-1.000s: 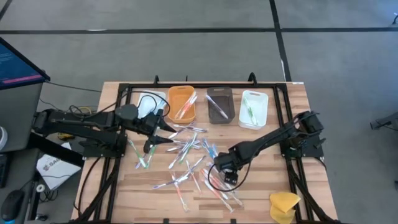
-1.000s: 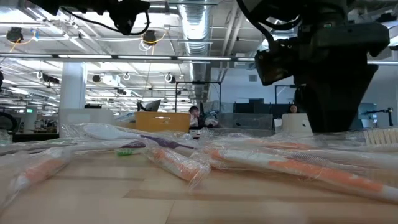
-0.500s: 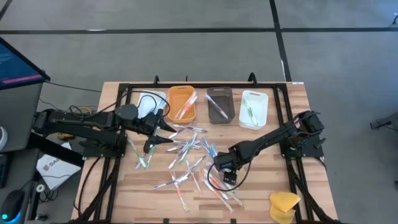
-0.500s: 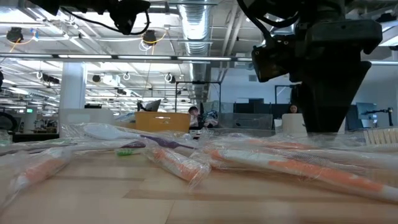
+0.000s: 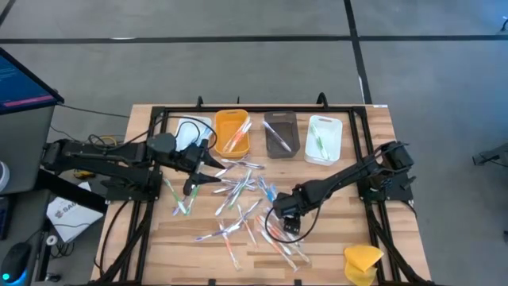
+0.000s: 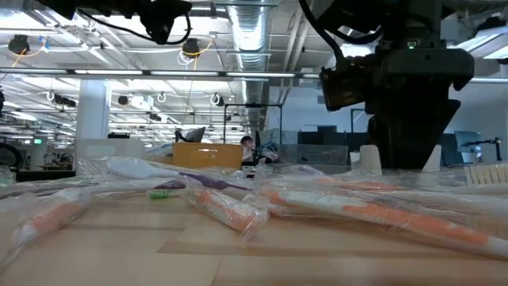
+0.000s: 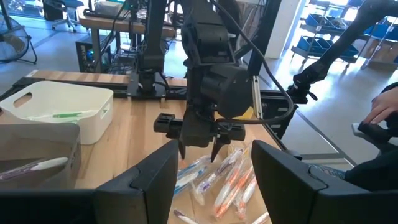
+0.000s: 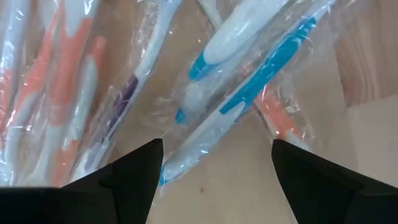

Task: Pick & Place Toothbrushes
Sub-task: Put the blue toothbrush into the left white bin

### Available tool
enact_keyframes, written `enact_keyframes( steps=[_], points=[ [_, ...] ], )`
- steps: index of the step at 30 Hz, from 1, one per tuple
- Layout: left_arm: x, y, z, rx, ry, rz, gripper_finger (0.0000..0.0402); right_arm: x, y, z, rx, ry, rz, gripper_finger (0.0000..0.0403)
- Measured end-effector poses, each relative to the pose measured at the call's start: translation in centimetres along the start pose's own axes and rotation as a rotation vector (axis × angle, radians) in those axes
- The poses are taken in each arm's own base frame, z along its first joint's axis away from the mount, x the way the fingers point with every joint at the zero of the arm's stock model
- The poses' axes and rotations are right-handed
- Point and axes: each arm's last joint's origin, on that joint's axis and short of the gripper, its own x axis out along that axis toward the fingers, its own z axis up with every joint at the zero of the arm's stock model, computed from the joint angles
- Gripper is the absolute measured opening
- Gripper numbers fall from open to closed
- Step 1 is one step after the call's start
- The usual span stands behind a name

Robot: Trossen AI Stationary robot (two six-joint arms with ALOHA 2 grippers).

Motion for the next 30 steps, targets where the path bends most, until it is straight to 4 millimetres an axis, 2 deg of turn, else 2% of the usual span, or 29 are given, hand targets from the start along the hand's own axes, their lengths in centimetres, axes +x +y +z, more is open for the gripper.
enact_keyframes(
  steps=[5, 12, 20, 25, 30],
  points=[
    [0.0, 0.0, 0.0, -0.003, 0.0, 0.0, 0.0198, 0.8, -0.3, -0.3, 0.001, -0.013, 0.019, 0.0297],
    [0.0, 0.0, 0.0, -0.009, 0.0, 0.0, 0.0198, 0.8, -0.2, -0.4, 0.006, -0.012, 0.024, 0.0292],
    [0.0, 0.0, 0.0, -0.011, -0.001, 0.0, 0.0198, 0.9, -0.4, -0.5, 0.011, -0.013, 0.019, 0.0259],
    [0.0, 0.0, 0.0, -0.011, 0.0, 0.0, 0.0198, 1.5, -1.4, -0.6, 0.041, -0.024, 0.028, 0.0243],
    [0.0, 0.0, 0.0, -0.011, 0.0, 0.0, 0.0198, 1.8, -1.8, -0.6, 0.052, -0.017, 0.019, 0.0195]
  ],
)
